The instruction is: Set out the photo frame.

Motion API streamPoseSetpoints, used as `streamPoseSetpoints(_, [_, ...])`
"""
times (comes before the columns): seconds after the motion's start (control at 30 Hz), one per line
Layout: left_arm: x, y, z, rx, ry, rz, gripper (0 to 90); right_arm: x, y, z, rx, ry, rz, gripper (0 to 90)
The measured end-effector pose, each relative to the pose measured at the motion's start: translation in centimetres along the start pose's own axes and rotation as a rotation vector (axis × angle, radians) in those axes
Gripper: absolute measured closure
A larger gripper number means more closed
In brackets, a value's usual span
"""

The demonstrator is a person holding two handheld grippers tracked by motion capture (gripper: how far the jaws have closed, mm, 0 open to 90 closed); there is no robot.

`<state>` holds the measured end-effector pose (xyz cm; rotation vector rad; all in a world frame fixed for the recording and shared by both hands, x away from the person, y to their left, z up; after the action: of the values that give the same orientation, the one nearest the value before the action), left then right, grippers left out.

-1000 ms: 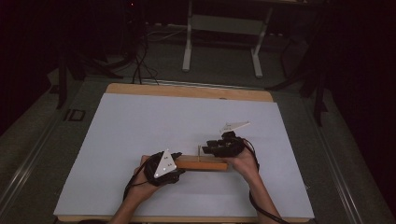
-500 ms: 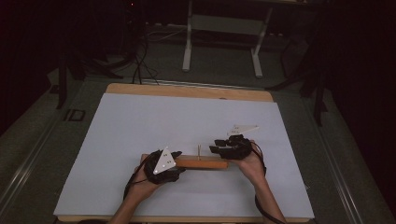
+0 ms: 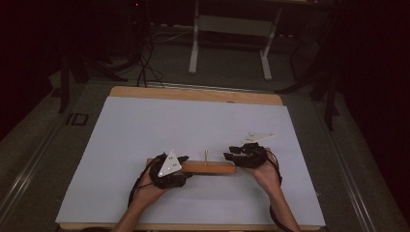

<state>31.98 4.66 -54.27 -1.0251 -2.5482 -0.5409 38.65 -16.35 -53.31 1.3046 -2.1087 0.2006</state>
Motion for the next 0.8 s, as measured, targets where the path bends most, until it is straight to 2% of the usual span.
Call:
streamPoseSetpoints(0.33, [-0.1,0.1,-0.1,0.008,0.000,0.001,47.4,1.3,0.1,0.6,0.028,-0.003,0.052,60.0])
streamPoseSetpoints(0.8, [-0.2,0.2,-0.2,0.020,-0.005,-0.010,48.1,2.2,0.0,1.9,0.022,-0.009,0.070,60.2])
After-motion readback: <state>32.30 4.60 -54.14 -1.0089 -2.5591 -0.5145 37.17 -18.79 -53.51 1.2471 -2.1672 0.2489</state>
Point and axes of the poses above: each handheld gripper's, and its own axes: x roughly backward along the jaws, z roughly out of its underside, y roughly to its left, the point moved 7 cm from there along -x, roughly forward along the jaws, and after that the axes turned 9 degrees about -z, right-handed, at the moved point
